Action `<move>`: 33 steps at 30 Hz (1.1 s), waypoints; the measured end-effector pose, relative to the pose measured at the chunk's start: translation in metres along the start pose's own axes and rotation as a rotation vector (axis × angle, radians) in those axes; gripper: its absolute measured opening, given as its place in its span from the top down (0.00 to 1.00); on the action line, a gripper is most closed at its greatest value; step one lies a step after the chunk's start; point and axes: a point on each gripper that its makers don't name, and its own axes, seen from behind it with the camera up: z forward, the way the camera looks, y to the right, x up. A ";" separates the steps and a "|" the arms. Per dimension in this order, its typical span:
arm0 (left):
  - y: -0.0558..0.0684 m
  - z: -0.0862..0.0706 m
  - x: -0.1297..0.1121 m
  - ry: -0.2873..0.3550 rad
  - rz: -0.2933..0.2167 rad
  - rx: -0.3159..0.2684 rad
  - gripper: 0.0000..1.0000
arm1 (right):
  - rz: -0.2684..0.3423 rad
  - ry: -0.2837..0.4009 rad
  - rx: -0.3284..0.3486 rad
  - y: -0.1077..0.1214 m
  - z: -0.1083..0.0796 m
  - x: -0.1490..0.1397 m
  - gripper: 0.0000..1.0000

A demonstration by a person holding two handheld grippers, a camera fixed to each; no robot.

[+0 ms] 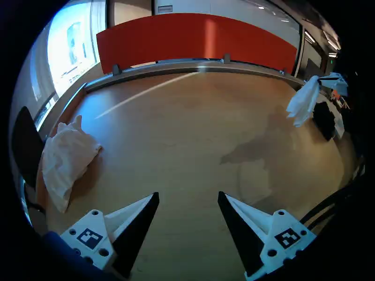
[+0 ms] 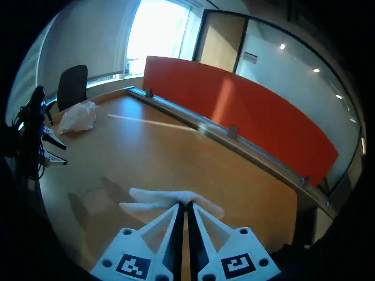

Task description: Fold towel

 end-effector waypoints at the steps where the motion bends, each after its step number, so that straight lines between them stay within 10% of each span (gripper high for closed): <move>1: 0.000 0.000 0.000 -0.001 0.001 0.000 0.07 | 0.005 -0.004 -0.005 0.005 -0.001 -0.002 0.95; 33: 0.006 0.009 0.009 -0.012 0.013 0.012 0.07 | 0.090 -0.124 -0.101 0.149 -0.023 -0.065 0.95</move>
